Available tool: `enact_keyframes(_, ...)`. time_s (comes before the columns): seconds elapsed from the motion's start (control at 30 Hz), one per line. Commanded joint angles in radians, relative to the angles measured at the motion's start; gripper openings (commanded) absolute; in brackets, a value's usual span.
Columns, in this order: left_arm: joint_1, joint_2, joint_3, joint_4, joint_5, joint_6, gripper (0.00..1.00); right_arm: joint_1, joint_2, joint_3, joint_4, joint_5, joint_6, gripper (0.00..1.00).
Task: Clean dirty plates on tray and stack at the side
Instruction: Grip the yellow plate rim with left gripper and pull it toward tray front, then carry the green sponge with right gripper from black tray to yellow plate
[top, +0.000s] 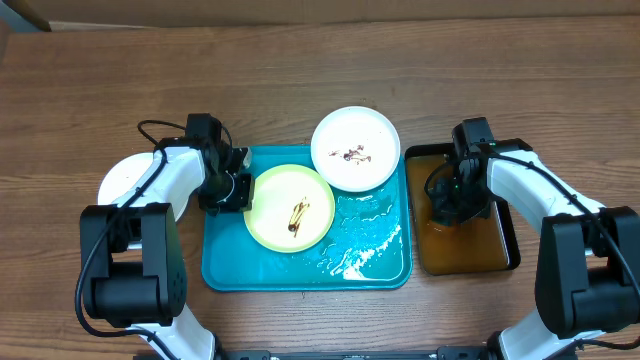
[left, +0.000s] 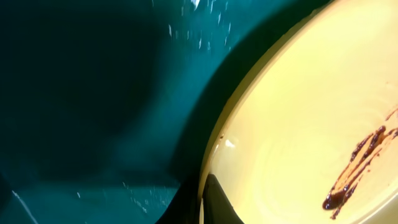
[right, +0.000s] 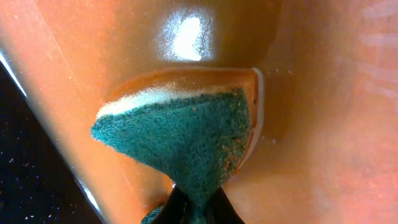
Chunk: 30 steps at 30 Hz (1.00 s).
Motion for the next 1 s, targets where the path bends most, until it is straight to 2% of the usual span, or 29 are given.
enact_keyframes(0.0,-0.008,0.034,-0.039,-0.034,-0.053,-0.021,0.04,0.003,-0.001,-0.017,-0.010,0.005,0.003,0.04)
enact_keyframes(0.37,-0.006,0.027,-0.033,-0.111,-0.048,-0.035,0.04,0.003,-0.101,0.122,-0.111,0.006,0.003,0.04)
enact_keyframes(0.53,-0.006,-0.014,-0.033,-0.126,-0.002,-0.047,0.04,0.003,-0.142,0.127,-0.128,0.006,0.000,0.04)
enact_keyframes(0.77,-0.006,-0.061,-0.033,-0.132,0.007,-0.140,0.04,0.003,-0.138,0.017,-0.088,0.006,0.004,0.04)
enact_keyframes(0.97,-0.007,-0.060,-0.033,-0.141,0.008,-0.214,0.04,0.003,-0.138,-0.130,0.092,-0.017,0.005,0.04)
